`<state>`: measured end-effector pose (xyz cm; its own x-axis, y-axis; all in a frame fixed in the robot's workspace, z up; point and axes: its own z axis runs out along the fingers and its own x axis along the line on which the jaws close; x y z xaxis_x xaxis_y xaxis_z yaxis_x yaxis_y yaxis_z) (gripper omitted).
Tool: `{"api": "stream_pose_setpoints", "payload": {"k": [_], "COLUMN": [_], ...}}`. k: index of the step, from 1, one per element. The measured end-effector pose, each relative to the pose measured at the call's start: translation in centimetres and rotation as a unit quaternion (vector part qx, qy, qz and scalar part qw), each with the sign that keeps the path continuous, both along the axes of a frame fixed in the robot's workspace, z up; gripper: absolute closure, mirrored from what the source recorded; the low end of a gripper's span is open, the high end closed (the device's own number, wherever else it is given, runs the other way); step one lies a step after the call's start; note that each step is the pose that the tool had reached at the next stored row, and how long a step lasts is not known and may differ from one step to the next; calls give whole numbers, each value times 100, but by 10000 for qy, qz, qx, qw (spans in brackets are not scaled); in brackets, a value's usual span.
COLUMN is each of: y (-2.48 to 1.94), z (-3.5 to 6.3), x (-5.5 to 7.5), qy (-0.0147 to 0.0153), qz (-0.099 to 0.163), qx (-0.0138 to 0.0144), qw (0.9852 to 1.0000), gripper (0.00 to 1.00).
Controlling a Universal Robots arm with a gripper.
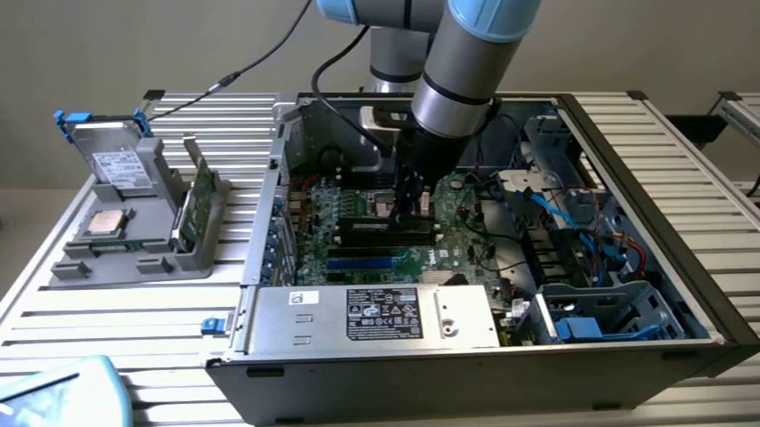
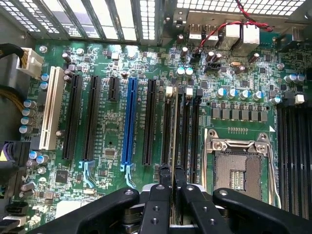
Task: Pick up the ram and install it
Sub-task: 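Insert the ram into the slot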
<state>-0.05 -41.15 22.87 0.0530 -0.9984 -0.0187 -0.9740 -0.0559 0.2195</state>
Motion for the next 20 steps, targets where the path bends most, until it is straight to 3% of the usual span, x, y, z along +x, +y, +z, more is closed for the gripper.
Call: {"api": "stream_pose_setpoints", "payload": {"k": [20], "y": [-48], "z": [-23], "x": [83], "qy": [25], "qz": [0], "qx": [-6], "qw": [10000], "gripper": [86]}}
